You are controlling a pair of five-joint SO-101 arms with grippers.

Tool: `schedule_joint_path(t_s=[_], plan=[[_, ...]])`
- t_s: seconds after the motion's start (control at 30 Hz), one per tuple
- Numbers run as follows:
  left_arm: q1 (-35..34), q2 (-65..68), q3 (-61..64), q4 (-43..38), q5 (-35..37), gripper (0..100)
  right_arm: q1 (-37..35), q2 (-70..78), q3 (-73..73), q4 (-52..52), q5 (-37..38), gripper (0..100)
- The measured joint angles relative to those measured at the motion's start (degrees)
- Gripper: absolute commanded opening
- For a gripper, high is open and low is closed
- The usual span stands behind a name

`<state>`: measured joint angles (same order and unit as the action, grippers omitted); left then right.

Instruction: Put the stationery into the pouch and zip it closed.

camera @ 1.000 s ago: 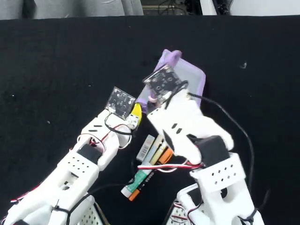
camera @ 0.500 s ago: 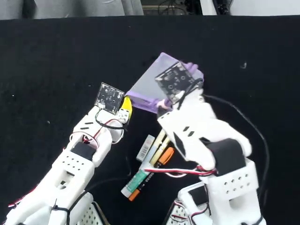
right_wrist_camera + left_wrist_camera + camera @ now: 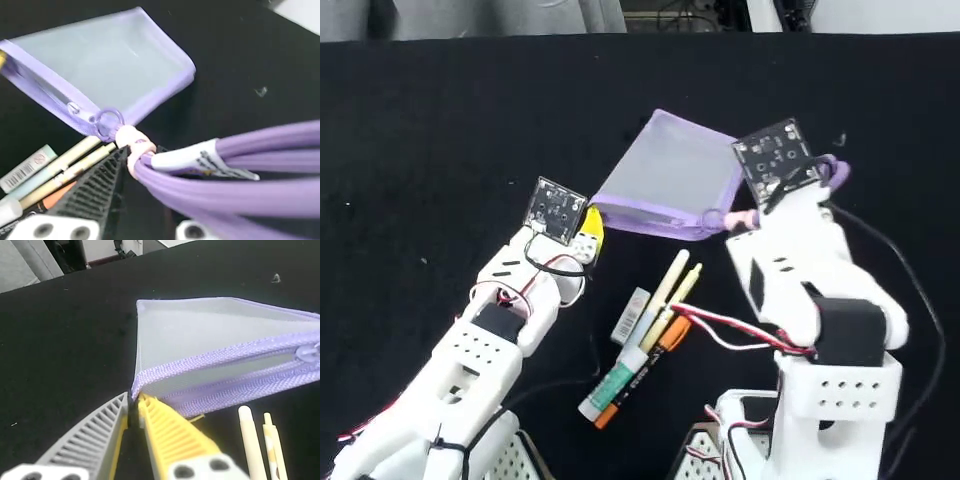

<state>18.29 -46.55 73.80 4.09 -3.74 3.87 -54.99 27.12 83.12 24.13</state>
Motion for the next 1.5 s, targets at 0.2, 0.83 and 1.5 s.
schedule_joint_path(t_s=[0.2,0.83,1.5], plan=[[-0.5,0.0,-0.1,0.0,-0.2,3,2.6,0.0,-5.8,4.7,2.6,1.1],[-0.2,0.0,0.0,0.0,1.9,18,-7.3,-0.1,-8.2,8.2,2.8,1.1],[1.6,22.1,-8.8,-6.5,4.0,19,-7.6,-0.1,-8.2,8.2,2.8,1.1]])
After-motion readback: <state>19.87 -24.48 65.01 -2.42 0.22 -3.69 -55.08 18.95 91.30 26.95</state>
